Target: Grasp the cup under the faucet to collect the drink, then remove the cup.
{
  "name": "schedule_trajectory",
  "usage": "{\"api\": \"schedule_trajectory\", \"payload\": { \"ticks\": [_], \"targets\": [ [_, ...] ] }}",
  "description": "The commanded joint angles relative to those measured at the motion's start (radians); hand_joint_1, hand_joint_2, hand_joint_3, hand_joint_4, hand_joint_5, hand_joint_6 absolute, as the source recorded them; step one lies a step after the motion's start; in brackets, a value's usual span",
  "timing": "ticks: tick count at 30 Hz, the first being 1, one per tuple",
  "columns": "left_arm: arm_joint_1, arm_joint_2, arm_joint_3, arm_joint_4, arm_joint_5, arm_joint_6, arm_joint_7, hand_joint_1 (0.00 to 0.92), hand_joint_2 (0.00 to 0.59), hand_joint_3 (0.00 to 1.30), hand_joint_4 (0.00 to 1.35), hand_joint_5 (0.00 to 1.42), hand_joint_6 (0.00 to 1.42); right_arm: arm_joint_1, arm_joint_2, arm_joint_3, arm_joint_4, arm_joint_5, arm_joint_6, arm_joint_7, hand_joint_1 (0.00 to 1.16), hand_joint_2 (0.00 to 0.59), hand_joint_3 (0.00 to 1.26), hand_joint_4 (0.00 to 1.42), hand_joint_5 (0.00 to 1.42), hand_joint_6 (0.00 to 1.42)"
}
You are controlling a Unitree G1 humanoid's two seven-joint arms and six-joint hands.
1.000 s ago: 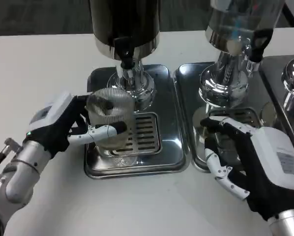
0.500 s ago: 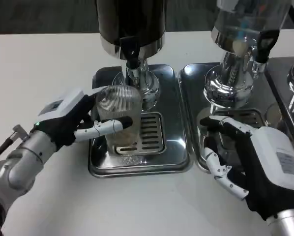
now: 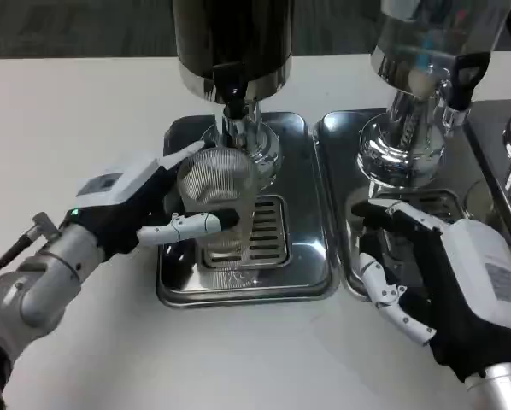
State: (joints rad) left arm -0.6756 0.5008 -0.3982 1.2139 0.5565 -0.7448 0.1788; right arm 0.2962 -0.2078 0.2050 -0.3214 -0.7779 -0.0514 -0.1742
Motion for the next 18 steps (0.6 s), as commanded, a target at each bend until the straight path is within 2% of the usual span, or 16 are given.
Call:
{"api": "schedule_trajectory", "payload": {
  "ticks": [1, 6, 18],
  "targets": [
    [0.009, -0.018, -0.023, -0.019, 0.026, -0.001, -0.001, 0.000, 0.058, 0.00, 0.00, 0.10, 0.08, -0.001, 0.002, -0.004, 0.005, 0.008, 0.007, -0.004, 0.30, 0.487, 0.36, 0.37, 0.35, 0.32],
    [0.005, -0.011, -0.033, -0.039, 0.042, 0.023, 0.023, 0.000, 0.048, 0.00, 0.00, 0.02, 0.05, -0.012, 0.004, -0.002, 0.013, 0.011, 0.006, -0.004, 0.30, 0.487, 0.36, 0.37, 0.36, 0.32],
    [-0.024, -0.052, -0.039, -0.021, 0.054, 0.096, -0.010, 0.000, 0.050, 0.00, 0.00, 0.00, 0.03, -0.020, 0.002, -0.003, 0.022, 0.017, 0.008, -0.008, 0.30, 0.486, 0.36, 0.37, 0.38, 0.34]
  ]
}}
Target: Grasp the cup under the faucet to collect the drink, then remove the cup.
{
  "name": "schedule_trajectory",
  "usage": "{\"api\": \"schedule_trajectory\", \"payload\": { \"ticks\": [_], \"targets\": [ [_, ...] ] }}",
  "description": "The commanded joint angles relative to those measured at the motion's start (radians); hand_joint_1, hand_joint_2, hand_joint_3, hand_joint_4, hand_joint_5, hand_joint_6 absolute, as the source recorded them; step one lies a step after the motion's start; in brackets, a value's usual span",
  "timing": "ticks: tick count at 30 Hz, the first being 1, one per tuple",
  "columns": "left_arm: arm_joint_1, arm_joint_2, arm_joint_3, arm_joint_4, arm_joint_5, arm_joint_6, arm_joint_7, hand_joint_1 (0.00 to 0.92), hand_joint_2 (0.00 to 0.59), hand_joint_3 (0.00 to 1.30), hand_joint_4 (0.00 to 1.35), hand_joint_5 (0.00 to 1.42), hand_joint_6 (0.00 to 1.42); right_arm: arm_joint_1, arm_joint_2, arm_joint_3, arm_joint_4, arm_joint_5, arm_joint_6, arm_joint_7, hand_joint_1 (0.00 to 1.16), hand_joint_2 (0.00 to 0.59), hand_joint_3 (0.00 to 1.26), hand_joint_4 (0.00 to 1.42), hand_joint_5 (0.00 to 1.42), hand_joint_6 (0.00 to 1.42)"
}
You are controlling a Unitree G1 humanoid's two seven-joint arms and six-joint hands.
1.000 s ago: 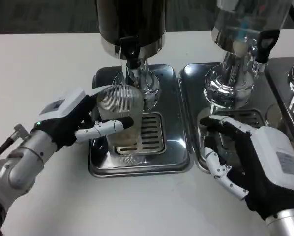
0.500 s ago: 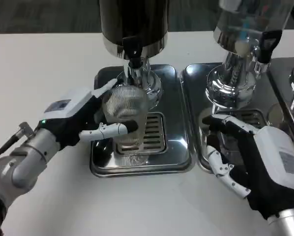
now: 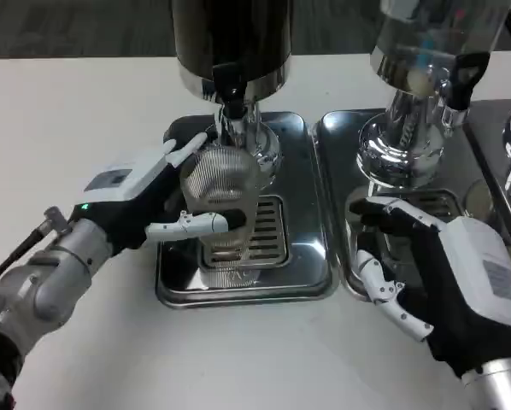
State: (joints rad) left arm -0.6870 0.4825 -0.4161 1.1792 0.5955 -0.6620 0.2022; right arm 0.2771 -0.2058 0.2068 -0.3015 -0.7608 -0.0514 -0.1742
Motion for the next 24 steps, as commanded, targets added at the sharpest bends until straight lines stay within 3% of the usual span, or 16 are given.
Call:
{"api": "schedule_trajectory", "payload": {
  "ticks": [1, 13, 24],
  "targets": [
    [-0.014, -0.036, -0.022, 0.016, 0.016, 0.015, -0.033, 0.000, 0.051, 0.00, 0.00, 0.00, 0.03, 0.001, 0.000, -0.006, 0.001, 0.000, 0.008, -0.008, 0.30, 0.486, 0.36, 0.37, 0.38, 0.34],
    [-0.032, -0.066, -0.039, 0.021, 0.010, -0.003, -0.046, 0.000, 0.059, 0.00, 0.00, 0.00, 0.03, 0.019, -0.002, -0.011, -0.023, -0.003, 0.021, -0.003, 0.30, 0.486, 0.36, 0.37, 0.38, 0.34],
    [-0.009, -0.026, -0.004, 0.015, -0.028, -0.118, -0.037, 0.000, 0.009, 0.00, 0.00, 0.00, 0.00, 0.009, 0.000, -0.003, -0.012, -0.007, 0.019, -0.011, 0.30, 0.486, 0.37, 0.38, 0.38, 0.33]
  ]
}}
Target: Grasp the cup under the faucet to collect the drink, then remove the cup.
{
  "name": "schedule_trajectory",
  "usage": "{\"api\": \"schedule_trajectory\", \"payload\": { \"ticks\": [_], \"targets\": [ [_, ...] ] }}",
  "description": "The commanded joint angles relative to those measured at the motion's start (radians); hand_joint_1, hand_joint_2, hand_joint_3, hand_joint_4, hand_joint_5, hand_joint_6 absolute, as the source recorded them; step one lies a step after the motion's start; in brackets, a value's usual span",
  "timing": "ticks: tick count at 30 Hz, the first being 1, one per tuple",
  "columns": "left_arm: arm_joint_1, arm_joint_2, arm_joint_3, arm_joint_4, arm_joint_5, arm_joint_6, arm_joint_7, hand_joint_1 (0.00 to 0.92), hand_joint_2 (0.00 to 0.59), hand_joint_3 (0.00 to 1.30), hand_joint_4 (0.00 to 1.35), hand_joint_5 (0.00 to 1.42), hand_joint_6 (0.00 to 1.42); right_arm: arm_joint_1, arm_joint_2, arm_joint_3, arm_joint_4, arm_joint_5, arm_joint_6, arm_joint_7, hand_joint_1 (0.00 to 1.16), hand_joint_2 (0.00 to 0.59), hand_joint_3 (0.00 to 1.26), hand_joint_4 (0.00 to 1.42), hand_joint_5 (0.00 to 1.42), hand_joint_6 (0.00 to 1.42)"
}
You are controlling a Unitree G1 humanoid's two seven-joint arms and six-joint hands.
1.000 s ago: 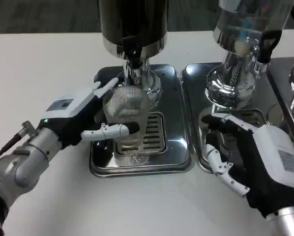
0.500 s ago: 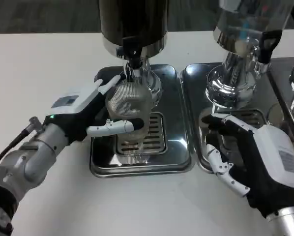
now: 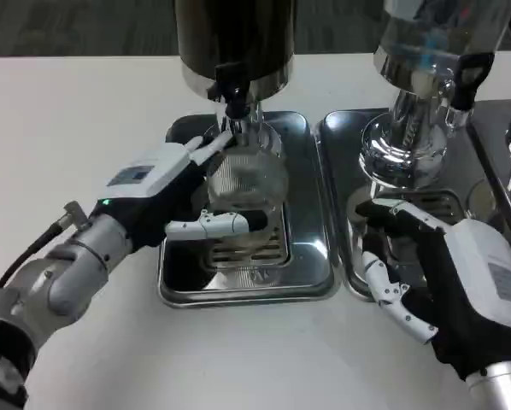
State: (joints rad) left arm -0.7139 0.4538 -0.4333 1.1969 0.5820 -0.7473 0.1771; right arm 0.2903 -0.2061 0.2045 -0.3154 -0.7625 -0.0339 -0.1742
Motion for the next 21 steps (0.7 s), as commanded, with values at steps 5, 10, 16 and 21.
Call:
{"api": "schedule_trajectory", "payload": {
  "ticks": [5, 10, 16, 21],
  "targets": [
    [0.027, 0.020, 0.016, -0.012, -0.006, -0.038, -0.002, 0.000, 0.000, 0.00, 0.00, 0.00, 0.00, -0.018, -0.002, 0.003, 0.012, 0.000, -0.002, -0.007, 0.32, 0.478, 0.38, 0.38, 0.40, 0.31],
    [0.037, 0.034, 0.024, -0.017, -0.009, -0.038, 0.003, 0.000, 0.000, 0.00, 0.00, 0.00, 0.00, -0.028, -0.008, -0.002, 0.025, 0.016, -0.009, -0.004, 0.32, 0.478, 0.38, 0.37, 0.40, 0.32],
    [0.054, 0.057, 0.031, -0.037, -0.004, -0.038, 0.026, 0.000, 0.000, 0.00, 0.00, 0.00, 0.00, -0.035, -0.016, -0.006, 0.027, 0.023, -0.012, 0.001, 0.33, 0.483, 0.38, 0.37, 0.40, 0.34],
    [0.068, 0.078, 0.024, -0.071, 0.017, -0.051, 0.062, 0.000, 0.006, 0.00, 0.00, 0.00, 0.00, -0.040, -0.022, -0.008, 0.031, 0.034, -0.015, 0.001, 0.33, 0.484, 0.38, 0.37, 0.40, 0.35]
  ]
}}
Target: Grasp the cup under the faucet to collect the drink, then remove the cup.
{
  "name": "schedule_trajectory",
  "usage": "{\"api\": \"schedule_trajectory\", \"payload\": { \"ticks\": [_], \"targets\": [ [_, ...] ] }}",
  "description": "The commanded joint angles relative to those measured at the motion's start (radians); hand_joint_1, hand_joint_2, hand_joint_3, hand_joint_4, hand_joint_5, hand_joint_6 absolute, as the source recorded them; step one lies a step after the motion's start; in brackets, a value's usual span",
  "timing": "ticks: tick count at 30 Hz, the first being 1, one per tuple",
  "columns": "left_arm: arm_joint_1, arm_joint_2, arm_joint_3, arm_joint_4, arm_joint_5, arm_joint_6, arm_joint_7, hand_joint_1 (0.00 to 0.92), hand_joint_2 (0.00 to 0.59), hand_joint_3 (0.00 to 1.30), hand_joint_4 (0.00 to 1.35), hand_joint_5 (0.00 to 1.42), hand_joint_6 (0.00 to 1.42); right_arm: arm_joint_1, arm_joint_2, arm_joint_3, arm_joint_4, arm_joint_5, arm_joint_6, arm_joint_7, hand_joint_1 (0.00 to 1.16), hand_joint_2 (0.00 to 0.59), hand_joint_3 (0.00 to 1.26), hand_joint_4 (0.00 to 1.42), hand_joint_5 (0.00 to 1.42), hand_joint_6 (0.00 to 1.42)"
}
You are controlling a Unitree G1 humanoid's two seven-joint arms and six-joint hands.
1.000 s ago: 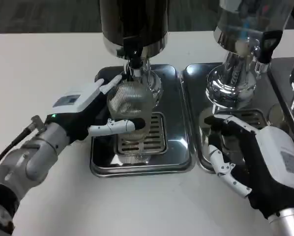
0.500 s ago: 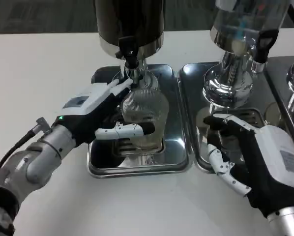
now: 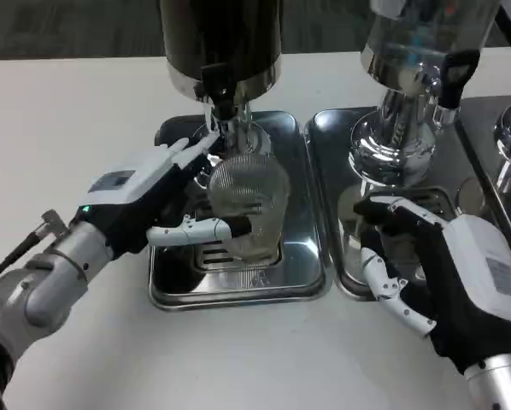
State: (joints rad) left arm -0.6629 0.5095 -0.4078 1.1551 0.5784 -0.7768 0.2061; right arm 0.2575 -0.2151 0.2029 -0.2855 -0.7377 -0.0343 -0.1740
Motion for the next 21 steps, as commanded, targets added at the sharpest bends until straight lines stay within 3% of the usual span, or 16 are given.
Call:
{"api": "schedule_trajectory", "payload": {
  "ticks": [1, 10, 16, 21],
  "targets": [
    [0.020, 0.027, -0.004, -0.038, 0.029, -0.022, 0.044, 0.000, 0.017, 0.00, 0.00, 0.00, 0.00, -0.008, -0.013, -0.005, 0.001, 0.010, -0.015, 0.001, 0.33, 0.484, 0.38, 0.37, 0.40, 0.35],
    [0.043, 0.054, 0.006, -0.097, 0.035, -0.008, 0.071, 0.000, 0.028, 0.00, 0.00, 0.00, 0.00, -0.011, -0.016, -0.003, 0.009, 0.031, -0.013, 0.004, 0.33, 0.484, 0.38, 0.37, 0.40, 0.39],
    [0.087, 0.096, 0.038, -0.155, 0.010, -0.042, 0.059, 0.000, 0.029, 0.00, 0.00, 0.00, 0.00, -0.011, -0.017, -0.006, 0.009, 0.038, -0.011, -0.001, 0.33, 0.484, 0.37, 0.37, 0.40, 0.39],
    [0.154, 0.156, 0.107, -0.221, -0.053, -0.099, 0.026, 0.000, 0.022, 0.00, 0.00, 0.00, 0.01, -0.018, -0.016, -0.005, 0.020, 0.044, -0.015, -0.004, 0.33, 0.485, 0.37, 0.37, 0.40, 0.39]
  ]
}}
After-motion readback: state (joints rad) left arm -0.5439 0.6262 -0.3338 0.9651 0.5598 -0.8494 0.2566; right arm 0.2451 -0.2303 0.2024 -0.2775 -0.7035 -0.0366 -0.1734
